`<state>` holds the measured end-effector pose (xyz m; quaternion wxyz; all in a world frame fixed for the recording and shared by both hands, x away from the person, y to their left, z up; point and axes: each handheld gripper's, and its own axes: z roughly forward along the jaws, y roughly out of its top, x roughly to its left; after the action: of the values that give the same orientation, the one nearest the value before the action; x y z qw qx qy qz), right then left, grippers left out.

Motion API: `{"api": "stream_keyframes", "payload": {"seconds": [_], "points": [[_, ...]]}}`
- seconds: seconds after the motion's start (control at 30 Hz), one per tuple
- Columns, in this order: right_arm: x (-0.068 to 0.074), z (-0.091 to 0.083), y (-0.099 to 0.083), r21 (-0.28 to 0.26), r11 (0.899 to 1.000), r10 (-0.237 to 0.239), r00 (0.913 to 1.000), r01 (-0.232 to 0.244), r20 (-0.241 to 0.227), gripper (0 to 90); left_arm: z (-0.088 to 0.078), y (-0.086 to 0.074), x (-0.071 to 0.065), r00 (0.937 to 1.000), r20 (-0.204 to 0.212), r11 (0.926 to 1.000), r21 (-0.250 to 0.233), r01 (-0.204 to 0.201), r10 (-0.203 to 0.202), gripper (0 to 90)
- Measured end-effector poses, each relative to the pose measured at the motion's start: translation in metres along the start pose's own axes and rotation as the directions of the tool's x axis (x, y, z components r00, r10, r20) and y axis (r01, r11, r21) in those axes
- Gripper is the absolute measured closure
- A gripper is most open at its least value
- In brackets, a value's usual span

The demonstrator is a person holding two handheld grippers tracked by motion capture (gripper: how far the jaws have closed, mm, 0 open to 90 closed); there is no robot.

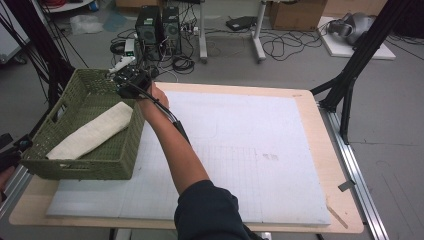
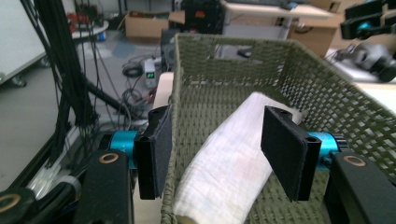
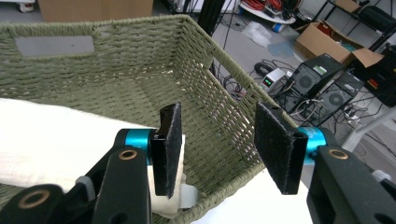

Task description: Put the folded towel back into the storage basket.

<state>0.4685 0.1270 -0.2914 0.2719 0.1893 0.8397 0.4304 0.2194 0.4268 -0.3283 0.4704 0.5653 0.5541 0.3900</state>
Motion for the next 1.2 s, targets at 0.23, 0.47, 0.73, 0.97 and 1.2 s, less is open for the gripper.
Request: {"api": "stream_keyframes", "payload": {"seconds": [0.23,0.47,0.73,0.97,1.2], "points": [[-0.009,-0.020,-0.001,-0.010,1.000,0.007,1.0000,-0.007,0.002,49.7,-0.005,0.000,-0.007,0.9997,0.023,0.9999,-0.007,-0.008,0.008,43.6],[-0.029,-0.060,-0.011,-0.055,0.998,0.035,0.9991,-0.037,-0.025,44.5,-0.002,0.002,-0.024,0.9951,0.099,0.9995,-0.032,-0.001,0.004,41.5],[-0.054,-0.112,-0.037,-0.074,0.995,0.062,0.9944,-0.068,-0.085,34.0,0.013,0.004,-0.058,0.9707,0.239,0.9993,-0.027,0.028,-0.021,30.0],[-0.072,-0.164,-0.066,-0.081,0.993,0.077,0.9953,-0.082,-0.059,27.1,0.025,0.008,-0.094,0.9459,0.324,0.9994,-0.034,0.001,0.010,23.1],[-0.079,-0.214,-0.118,-0.102,0.989,0.103,0.9946,-0.103,-0.002,25.7,0.045,0.002,-0.131,0.9116,0.410,0.9991,-0.037,-0.022,0.035,23.2]]}}
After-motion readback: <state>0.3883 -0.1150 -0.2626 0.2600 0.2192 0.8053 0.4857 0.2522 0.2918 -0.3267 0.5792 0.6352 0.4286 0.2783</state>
